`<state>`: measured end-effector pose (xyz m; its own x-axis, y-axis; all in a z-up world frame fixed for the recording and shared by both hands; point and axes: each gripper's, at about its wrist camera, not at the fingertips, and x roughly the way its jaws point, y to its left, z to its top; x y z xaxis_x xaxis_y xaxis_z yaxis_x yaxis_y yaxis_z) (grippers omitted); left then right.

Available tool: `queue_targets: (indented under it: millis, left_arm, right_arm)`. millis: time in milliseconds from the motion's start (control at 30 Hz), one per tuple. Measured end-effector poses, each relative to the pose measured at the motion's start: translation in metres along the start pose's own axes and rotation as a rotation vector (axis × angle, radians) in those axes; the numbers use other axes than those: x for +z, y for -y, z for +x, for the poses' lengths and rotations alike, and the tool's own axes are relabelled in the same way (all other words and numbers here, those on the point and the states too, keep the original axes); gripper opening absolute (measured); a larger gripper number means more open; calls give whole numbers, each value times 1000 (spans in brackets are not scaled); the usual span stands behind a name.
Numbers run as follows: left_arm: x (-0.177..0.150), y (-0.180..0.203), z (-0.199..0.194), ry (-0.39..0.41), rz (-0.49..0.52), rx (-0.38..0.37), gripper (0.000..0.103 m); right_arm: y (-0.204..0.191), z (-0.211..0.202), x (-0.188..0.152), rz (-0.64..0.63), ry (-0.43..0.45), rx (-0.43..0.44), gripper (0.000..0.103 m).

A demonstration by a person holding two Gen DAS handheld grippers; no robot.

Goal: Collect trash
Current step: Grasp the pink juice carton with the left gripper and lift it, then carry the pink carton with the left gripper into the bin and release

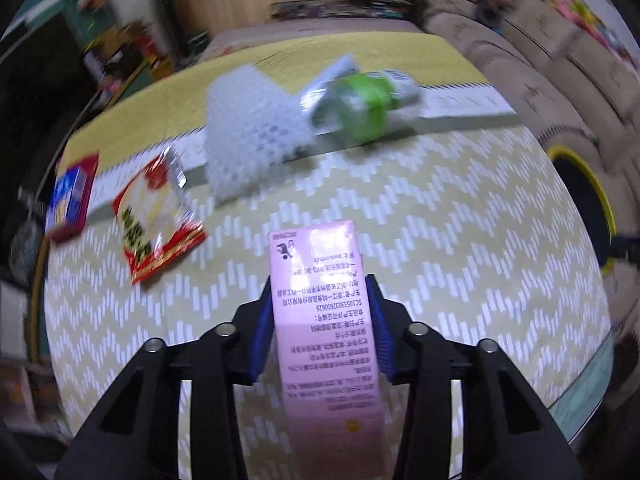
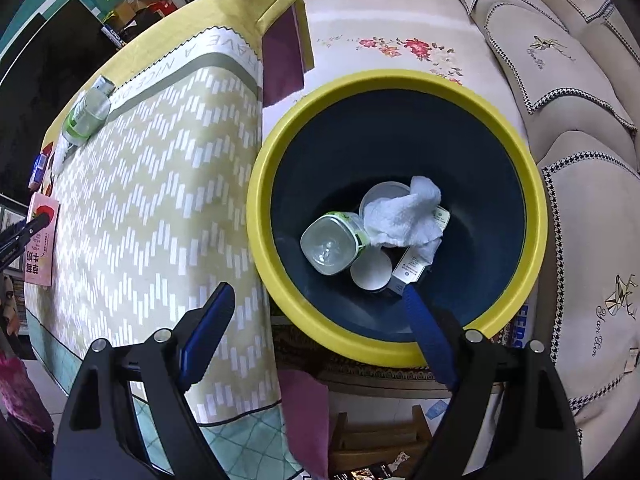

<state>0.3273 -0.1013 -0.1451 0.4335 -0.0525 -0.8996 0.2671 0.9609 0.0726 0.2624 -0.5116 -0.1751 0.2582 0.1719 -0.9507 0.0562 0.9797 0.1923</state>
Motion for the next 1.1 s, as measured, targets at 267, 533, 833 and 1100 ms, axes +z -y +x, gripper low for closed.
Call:
queue_targets:
  millis: [267, 533, 833, 1100]
  left_arm:
    - [-8, 29, -49, 155, 129, -40, 40]
    - [9, 89, -97, 274, 246, -123, 40]
    - [54, 194, -98, 299, 376, -235, 40]
    - [91, 295, -69, 275, 457, -331, 40]
  right_arm:
    - [-6, -30, -13, -16, 87, 5, 81]
    - [2, -65, -37, -3, 181, -15, 81]
    - [36, -88, -75, 56, 227, -40, 81]
    - [72, -96, -104, 125, 233, -55, 81]
